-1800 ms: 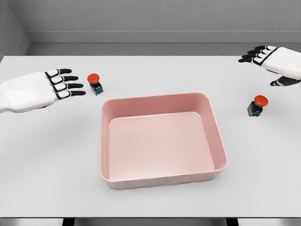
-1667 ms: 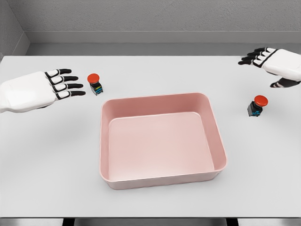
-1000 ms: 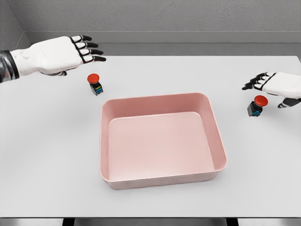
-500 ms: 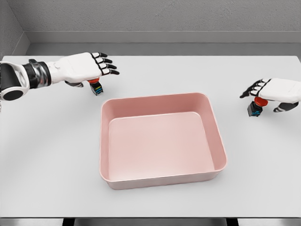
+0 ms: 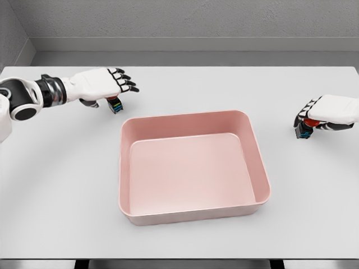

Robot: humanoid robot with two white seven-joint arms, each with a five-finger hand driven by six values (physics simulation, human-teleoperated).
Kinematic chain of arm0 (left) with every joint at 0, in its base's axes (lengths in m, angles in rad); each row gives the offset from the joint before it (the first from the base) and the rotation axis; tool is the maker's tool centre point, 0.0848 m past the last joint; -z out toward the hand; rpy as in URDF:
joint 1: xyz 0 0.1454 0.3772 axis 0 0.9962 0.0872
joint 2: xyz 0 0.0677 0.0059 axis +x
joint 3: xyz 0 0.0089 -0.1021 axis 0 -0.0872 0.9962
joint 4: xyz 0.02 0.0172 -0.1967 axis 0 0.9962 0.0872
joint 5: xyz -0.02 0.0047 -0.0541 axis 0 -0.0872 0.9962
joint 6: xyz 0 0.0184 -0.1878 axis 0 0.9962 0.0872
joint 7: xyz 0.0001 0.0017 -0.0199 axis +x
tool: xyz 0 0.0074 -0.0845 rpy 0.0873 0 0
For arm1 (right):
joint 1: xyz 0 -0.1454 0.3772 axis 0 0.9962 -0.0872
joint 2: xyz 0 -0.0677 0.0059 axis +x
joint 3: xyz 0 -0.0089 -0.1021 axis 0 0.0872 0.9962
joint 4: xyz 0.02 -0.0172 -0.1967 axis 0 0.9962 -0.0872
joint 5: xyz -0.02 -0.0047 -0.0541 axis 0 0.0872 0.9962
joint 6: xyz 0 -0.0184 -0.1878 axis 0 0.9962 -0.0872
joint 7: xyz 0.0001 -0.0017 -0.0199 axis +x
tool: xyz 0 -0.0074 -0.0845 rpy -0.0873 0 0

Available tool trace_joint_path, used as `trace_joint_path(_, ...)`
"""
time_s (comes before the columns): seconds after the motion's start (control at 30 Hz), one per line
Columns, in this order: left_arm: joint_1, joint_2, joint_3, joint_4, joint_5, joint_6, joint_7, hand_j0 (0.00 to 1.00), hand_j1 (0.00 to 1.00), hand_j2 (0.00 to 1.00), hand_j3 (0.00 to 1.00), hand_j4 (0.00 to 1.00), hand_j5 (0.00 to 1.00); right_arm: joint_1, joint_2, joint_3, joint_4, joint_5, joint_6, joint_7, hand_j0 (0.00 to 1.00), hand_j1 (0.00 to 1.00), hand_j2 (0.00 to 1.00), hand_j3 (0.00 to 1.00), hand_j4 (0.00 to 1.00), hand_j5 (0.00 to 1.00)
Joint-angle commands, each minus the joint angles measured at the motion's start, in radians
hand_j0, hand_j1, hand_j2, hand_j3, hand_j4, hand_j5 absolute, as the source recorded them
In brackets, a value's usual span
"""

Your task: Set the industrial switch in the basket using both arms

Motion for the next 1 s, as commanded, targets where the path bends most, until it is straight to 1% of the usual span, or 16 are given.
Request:
trace_joint_path(0.0, 0.000, -0.008, -0.002, 0.030, 0.003, 0.001, 0.003, 1.00, 1.00, 1.00, 1.00, 1.00, 1.00, 0.000, -0.001, -0.002, 0.000, -0.005, 0.000, 0.000, 0.53, 0.53, 0.53, 0.53, 0.53, 0.53)
trace_joint_path(0.17, 0.000, -0.013, 0.001, 0.059, 0.013, 0.001, 0.012, 1.00, 1.00, 1.00, 1.00, 1.00, 1.00, -0.006, -0.007, -0.002, 0.003, -0.005, 0.000, 0.000, 0.48, 0.48, 0.48, 0.48, 0.48, 0.48)
trace_joint_path(0.23, -0.002, -0.015, 0.001, 0.075, 0.014, 0.001, 0.012, 1.00, 1.00, 1.00, 1.00, 1.00, 1.00, -0.012, -0.008, -0.004, 0.005, -0.003, 0.000, 0.000, 0.48, 0.48, 0.48, 0.48, 0.48, 0.48)
trace_joint_path(0.3, -0.002, -0.027, 0.004, 0.111, 0.013, 0.001, 0.012, 1.00, 1.00, 1.00, 1.00, 1.00, 1.00, -0.015, -0.011, -0.004, 0.005, -0.005, 0.000, 0.000, 0.48, 0.48, 0.48, 0.48, 0.48, 0.48)
trace_joint_path(0.4, -0.012, -0.033, 0.007, 0.139, 0.006, 0.001, 0.010, 1.00, 1.00, 1.00, 1.00, 1.00, 1.00, -0.043, -0.019, -0.005, 0.003, -0.005, 0.000, -0.001, 0.46, 0.46, 0.46, 0.46, 0.46, 0.46)
trace_joint_path(0.5, -0.012, -0.036, 0.007, 0.141, 0.006, 0.001, 0.012, 1.00, 1.00, 1.00, 1.00, 1.00, 1.00, -0.072, -0.021, -0.008, 0.000, -0.005, 0.000, -0.001, 0.46, 0.46, 0.46, 0.46, 0.46, 0.46)
trace_joint_path(0.6, -0.012, -0.059, 0.009, 0.142, 0.005, 0.001, 0.010, 1.00, 1.00, 1.00, 1.00, 1.00, 1.00, -0.095, -0.021, -0.008, -0.003, -0.005, 0.000, -0.001, 0.45, 0.45, 0.45, 0.45, 0.45, 0.45)
trace_joint_path(0.67, -0.018, -0.067, 0.007, 0.144, 0.003, 0.001, 0.010, 1.00, 1.00, 1.00, 1.00, 1.00, 1.00, -0.104, -0.021, -0.008, -0.014, -0.005, 0.000, 0.000, 0.45, 0.45, 0.45, 0.45, 0.45, 0.45)
trace_joint_path(0.73, -0.023, -0.082, 0.002, 0.171, 0.003, 0.001, 0.010, 1.00, 1.00, 1.00, 1.00, 1.00, 1.00, -0.118, -0.021, -0.010, -0.024, -0.005, 0.000, 0.000, 0.45, 0.45, 0.45, 0.45, 0.45, 0.45)
trace_joint_path(0.77, -0.023, -0.085, 0.002, 0.176, 0.003, 0.001, 0.010, 1.00, 1.00, 1.00, 1.00, 1.00, 1.00, -0.123, -0.021, -0.010, -0.046, -0.003, 0.000, 0.000, 0.45, 0.45, 0.45, 0.45, 0.45, 0.45)
trace_joint_path(0.8, -0.035, -0.088, 0.001, 0.191, 0.003, 0.001, 0.010, 1.00, 1.00, 1.00, 1.00, 1.00, 1.00, -0.124, -0.021, -0.011, -0.055, -0.005, 0.000, 0.000, 0.45, 0.45, 0.45, 0.45, 0.45, 0.45)
trace_joint_path(0.87, -0.037, -0.104, -0.001, 0.202, 0.000, 0.001, 0.010, 1.00, 1.00, 1.00, 1.00, 1.00, 1.00, -0.146, -0.021, -0.011, -0.078, -0.005, 0.000, 0.000, 0.45, 0.45, 0.45, 0.45, 0.45, 0.45)
trace_joint_path(0.93, -0.035, -0.104, -0.001, 0.202, -0.003, 0.001, 0.010, 1.00, 1.00, 1.00, 1.00, 1.00, 1.00, -0.147, -0.021, -0.013, -0.093, -0.005, 0.000, 0.000, 0.45, 0.45, 0.45, 0.45, 0.45, 0.45)
trace_joint_path(0.97, -0.035, -0.107, -0.001, 0.202, -0.003, 0.001, 0.010, 1.00, 1.00, 1.00, 1.00, 1.00, 1.00, -0.160, -0.024, -0.013, -0.118, -0.005, 0.000, 0.000, 0.45, 0.45, 0.45, 0.45, 0.45, 0.45)
